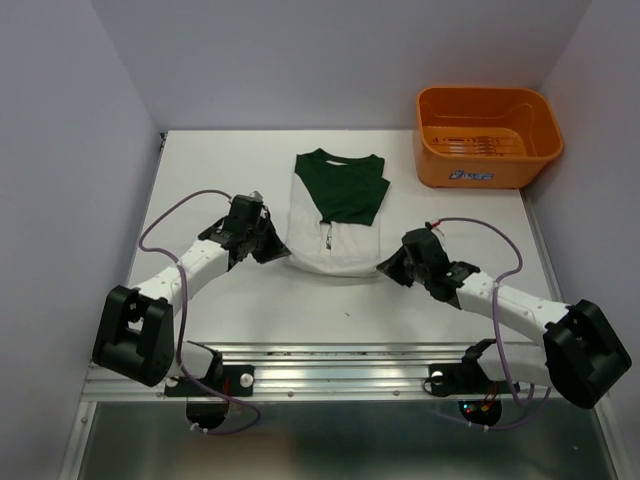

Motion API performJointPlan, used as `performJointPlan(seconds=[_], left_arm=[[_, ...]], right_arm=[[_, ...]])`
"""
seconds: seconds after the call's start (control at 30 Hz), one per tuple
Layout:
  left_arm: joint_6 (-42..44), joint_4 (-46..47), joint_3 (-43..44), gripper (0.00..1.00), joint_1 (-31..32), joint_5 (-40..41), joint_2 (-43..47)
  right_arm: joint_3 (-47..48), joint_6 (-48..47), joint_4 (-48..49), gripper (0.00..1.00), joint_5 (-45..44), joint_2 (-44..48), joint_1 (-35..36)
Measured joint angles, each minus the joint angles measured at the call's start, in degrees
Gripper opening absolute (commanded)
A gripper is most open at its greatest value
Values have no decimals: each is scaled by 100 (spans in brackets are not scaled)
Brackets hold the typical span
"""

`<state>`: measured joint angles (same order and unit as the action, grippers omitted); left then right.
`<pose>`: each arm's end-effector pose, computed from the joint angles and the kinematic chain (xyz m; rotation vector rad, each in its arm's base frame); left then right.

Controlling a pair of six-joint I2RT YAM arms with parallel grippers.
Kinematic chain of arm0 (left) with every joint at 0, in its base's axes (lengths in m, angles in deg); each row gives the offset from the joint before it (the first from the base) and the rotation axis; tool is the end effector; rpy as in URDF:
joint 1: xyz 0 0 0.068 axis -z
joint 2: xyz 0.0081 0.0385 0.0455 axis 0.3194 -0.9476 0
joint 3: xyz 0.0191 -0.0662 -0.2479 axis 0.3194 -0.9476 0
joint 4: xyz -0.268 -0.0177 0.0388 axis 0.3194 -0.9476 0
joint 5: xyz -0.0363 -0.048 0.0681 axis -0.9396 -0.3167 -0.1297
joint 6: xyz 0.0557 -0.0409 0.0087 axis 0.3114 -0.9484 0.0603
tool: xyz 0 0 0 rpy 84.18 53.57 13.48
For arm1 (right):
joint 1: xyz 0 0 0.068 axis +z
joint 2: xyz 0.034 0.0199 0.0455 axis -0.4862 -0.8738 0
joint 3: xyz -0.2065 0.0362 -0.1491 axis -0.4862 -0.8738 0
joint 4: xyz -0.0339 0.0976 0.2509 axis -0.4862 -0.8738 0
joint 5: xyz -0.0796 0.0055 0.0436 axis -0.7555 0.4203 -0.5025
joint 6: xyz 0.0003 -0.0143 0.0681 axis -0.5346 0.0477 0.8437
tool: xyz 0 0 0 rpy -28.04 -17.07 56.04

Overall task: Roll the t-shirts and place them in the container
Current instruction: Roll the T-shirt to the center of the board.

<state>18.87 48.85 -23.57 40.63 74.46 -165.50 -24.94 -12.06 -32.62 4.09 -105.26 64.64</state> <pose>0.2794 -0.1256 0.1871 -0.3186 2.4173 -0.7846 0.2207 0.1475 0.1527 0.6978 2.3139 0.7021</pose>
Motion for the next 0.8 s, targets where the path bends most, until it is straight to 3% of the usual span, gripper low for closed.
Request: performJointPlan(seconds=[0.8], left_arm=[[444,-109,1679,0,-245,-151,-1766]], right_arm=[[1419,-817,-94,1,175,-1392,-876]])
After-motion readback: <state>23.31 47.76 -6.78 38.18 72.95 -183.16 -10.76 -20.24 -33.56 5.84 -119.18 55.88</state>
